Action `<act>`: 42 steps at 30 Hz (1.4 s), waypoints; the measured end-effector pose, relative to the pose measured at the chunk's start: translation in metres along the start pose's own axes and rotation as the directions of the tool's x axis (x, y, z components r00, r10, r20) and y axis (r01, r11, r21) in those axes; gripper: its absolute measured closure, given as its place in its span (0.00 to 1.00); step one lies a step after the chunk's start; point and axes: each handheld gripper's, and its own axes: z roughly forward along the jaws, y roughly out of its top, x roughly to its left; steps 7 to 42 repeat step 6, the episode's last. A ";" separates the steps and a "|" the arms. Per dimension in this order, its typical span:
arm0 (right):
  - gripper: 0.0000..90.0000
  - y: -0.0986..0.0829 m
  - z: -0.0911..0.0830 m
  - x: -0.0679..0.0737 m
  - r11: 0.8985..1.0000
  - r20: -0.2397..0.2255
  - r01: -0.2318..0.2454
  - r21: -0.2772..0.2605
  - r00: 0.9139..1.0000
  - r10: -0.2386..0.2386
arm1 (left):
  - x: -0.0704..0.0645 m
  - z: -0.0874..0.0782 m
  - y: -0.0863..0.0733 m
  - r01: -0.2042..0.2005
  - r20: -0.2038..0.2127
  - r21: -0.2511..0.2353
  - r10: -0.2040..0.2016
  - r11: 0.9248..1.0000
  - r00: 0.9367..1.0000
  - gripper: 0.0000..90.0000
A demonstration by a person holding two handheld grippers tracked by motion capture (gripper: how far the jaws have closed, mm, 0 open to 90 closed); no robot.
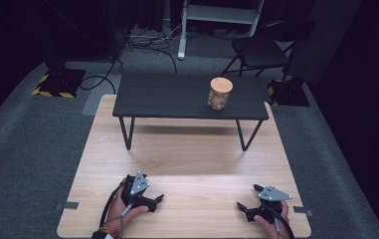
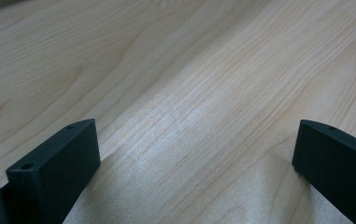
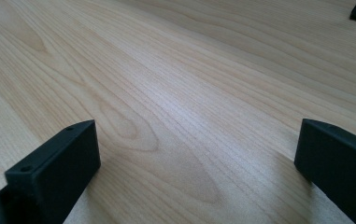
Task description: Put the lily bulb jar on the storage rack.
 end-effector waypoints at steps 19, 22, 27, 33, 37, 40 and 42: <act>0.00 0.000 0.000 0.000 1.000 0.002 -0.001 0.000 1.000 0.001 | 0.000 0.000 0.000 0.001 -0.001 0.000 -0.001 1.000 1.000 0.01; 0.00 0.000 0.000 0.000 1.000 0.002 -0.001 0.000 1.000 0.001 | 0.000 0.000 0.000 0.001 -0.001 0.000 -0.001 1.000 1.000 0.01; 0.00 0.000 0.000 0.000 1.000 0.002 -0.001 0.000 1.000 0.001 | 0.000 0.000 0.000 0.001 -0.001 0.000 -0.001 1.000 1.000 0.01; 0.00 0.000 0.000 0.000 1.000 0.002 -0.001 0.000 1.000 0.001 | 0.000 0.000 0.000 0.001 -0.001 0.000 -0.001 1.000 1.000 0.01; 0.00 0.000 0.000 0.000 1.000 0.002 -0.001 0.000 1.000 0.001 | 0.000 0.000 0.000 0.001 -0.001 0.000 -0.001 1.000 1.000 0.01; 0.00 0.000 0.000 0.000 1.000 0.002 -0.001 0.000 1.000 0.001 | 0.000 0.000 0.000 0.001 -0.001 0.000 -0.001 1.000 1.000 0.01; 0.00 0.000 0.000 0.000 1.000 0.002 -0.001 0.000 1.000 0.001 | 0.000 0.000 0.000 0.001 -0.001 0.000 -0.001 1.000 1.000 0.01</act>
